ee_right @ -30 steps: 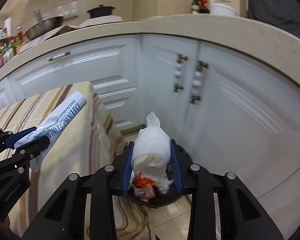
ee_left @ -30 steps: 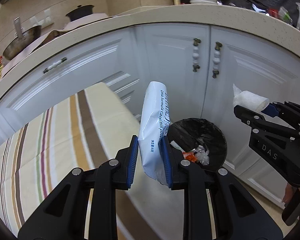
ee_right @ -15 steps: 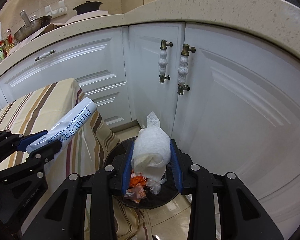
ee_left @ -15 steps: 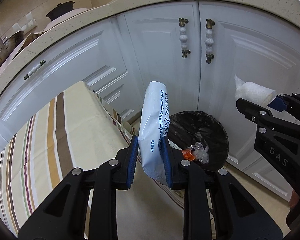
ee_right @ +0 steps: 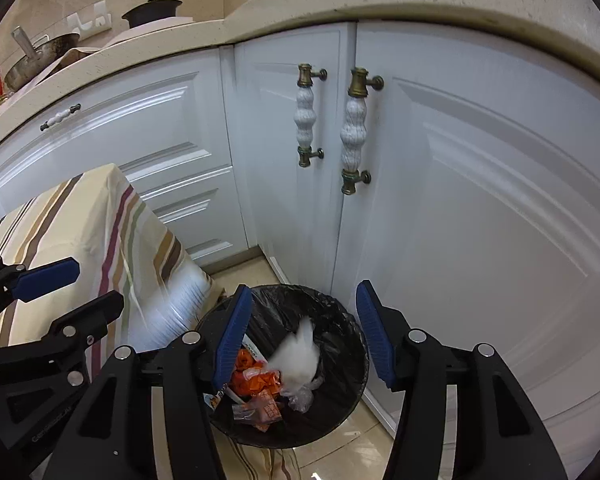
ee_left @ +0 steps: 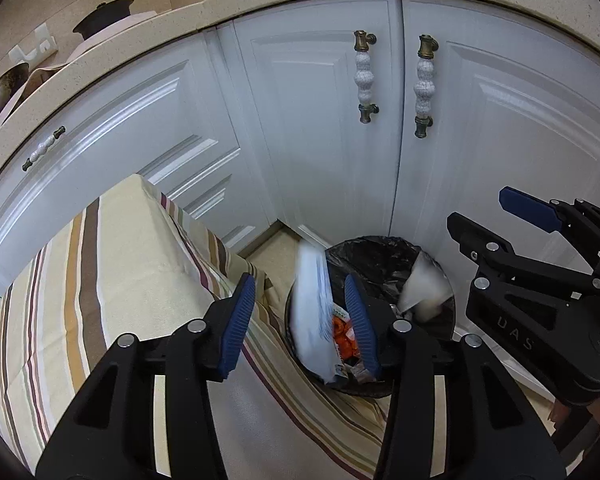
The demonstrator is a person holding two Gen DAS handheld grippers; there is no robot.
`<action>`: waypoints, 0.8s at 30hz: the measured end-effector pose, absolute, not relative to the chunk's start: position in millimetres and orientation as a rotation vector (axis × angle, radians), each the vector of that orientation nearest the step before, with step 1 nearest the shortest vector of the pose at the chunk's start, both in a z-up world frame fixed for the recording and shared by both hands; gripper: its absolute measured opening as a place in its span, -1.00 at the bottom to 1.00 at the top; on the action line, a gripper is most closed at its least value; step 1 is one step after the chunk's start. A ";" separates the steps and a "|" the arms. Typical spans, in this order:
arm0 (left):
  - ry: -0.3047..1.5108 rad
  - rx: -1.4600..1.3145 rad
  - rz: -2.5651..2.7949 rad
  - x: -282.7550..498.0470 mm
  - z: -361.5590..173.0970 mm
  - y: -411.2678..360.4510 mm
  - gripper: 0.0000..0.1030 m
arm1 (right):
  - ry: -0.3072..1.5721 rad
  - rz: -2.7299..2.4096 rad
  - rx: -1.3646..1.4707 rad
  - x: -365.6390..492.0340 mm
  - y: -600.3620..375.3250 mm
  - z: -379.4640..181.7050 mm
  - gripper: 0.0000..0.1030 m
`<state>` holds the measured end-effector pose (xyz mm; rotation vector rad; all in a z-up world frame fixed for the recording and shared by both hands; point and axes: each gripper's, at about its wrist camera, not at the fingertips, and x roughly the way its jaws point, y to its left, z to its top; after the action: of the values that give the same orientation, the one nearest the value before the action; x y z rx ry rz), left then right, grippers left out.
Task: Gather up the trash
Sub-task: 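Carry the packet and tissue over the black bin and open both tools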
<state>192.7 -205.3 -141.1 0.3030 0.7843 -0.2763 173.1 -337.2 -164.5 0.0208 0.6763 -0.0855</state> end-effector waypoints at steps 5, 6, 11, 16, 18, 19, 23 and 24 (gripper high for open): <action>0.776 0.286 -0.268 192.1 -138.6 -202.2 0.01 | 0.678 -0.094 0.025 168.1 -338.6 -165.1 0.08; 0.774 0.286 -0.265 191.8 -138.1 -201.7 0.01 | 0.678 -0.098 0.026 166.1 -339.1 -164.5 0.08; 0.759 0.281 -0.254 188.3 -134.8 -199.6 0.02 | 0.672 -0.112 0.029 163.2 -338.6 -160.7 0.10; 0.746 0.278 -0.246 185.0 -130.7 -198.3 0.02 | 0.661 -0.122 0.028 157.6 -336.4 -154.6 0.16; 0.743 0.273 -0.242 183.6 -128.9 -196.8 0.01 | 0.658 -0.123 0.027 154.5 -334.5 -152.6 0.18; 0.742 0.268 -0.241 182.9 -127.5 -195.8 0.02 | 0.658 -0.124 0.027 152.8 -333.8 -151.7 0.19; 0.730 0.257 -0.235 177.8 -121.1 -190.8 0.02 | 0.657 -0.122 0.028 144.1 -330.8 -148.9 0.25; 0.727 0.256 -0.235 176.6 -119.7 -189.6 0.02 | 0.658 -0.121 0.027 141.1 -329.6 -147.9 0.25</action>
<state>176.6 -189.6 -119.7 0.2561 0.7273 -0.2346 141.1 -329.6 -147.9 0.0272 0.6581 -0.1207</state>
